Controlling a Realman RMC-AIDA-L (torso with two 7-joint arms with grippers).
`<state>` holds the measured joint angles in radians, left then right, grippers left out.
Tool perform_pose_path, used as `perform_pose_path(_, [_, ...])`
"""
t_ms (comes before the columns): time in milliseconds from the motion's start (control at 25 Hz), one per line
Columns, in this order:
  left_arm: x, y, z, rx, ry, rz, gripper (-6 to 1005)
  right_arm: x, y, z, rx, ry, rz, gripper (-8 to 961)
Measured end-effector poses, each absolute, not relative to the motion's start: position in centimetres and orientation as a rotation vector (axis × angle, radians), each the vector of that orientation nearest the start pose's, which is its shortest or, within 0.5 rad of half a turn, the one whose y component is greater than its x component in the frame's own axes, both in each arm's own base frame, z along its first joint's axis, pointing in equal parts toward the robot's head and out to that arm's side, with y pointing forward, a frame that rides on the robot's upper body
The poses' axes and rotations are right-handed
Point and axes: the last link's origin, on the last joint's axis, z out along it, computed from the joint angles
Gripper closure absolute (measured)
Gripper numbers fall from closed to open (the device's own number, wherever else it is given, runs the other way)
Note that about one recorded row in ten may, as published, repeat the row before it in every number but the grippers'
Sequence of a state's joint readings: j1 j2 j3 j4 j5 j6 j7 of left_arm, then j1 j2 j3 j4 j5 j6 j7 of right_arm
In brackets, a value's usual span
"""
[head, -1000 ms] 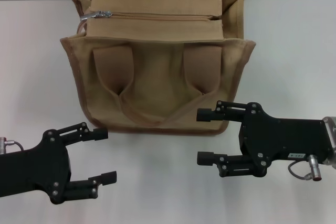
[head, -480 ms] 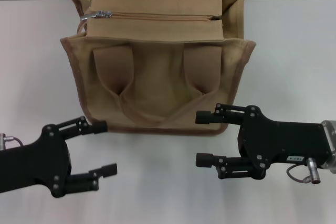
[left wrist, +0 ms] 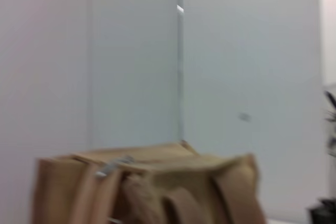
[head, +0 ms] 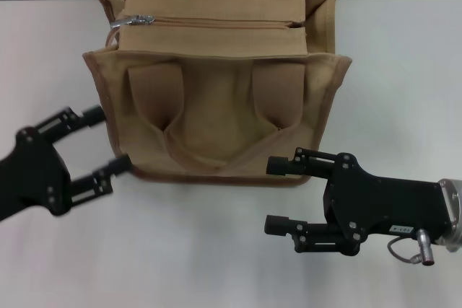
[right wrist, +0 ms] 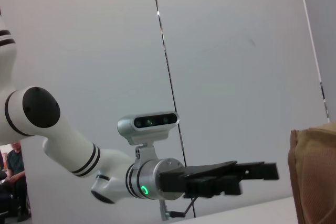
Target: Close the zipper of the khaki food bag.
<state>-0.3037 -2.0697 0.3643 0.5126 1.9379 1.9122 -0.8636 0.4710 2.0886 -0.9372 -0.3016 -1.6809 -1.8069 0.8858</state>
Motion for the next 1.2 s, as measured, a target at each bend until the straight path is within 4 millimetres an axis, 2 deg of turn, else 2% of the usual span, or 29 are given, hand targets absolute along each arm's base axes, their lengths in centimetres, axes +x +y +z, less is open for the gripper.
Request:
perform_pose_path(200, [-31.2, 24.8, 3.8, -2.263, -0.274, -1.071, 230, 24.2, 24.4, -5.6, -2.784, 0.249, 1.28, 194])
perform_pose_path(280, [-31.4, 26.5, 3.9, -2.157, -0.329, -1.056, 232, 24.3, 24.3, -5.7, -2.773, 0.258, 1.282, 194])
perform_pose_path(320, [-31.4, 26.5, 3.9, -2.157, -0.329, -1.056, 233, 24.3, 24.3, -5.7, -2.773, 0.258, 1.282, 194])
perform_pose_path(480, [-31.5, 29.2, 3.5, -2.09, -0.391, -1.0, 236, 24.3, 24.4, -6.1, -2.77, 0.276, 1.267, 194])
perform_pose_path(520, [-31.5, 29.2, 3.5, -2.09, -0.391, -1.0, 237, 24.3, 24.4, -6.1, -2.77, 0.276, 1.267, 194])
perform_pose_path(560, [-31.2, 30.5, 3.0, -2.097, -0.407, -0.973, 238, 24.3, 24.4, -6.2, -2.77, 0.283, 1.262, 194])
perform_pose_path(720, [-30.6, 31.3, 2.6, -2.118, -0.399, -0.971, 241, 24.5, 24.5, -6.4, -2.769, 0.297, 1.247, 194])
perform_pose_path(960, [-29.4, 31.1, 2.4, -2.171, -0.34, -1.019, 247, 24.5, 24.6, -6.5, -2.768, 0.303, 1.231, 194])
perform_pose_path(1200, [-28.6, 31.7, 2.2, -2.062, -0.31, -1.084, 252, 24.3, 25.1, -6.7, -2.772, 0.294, 1.213, 194])
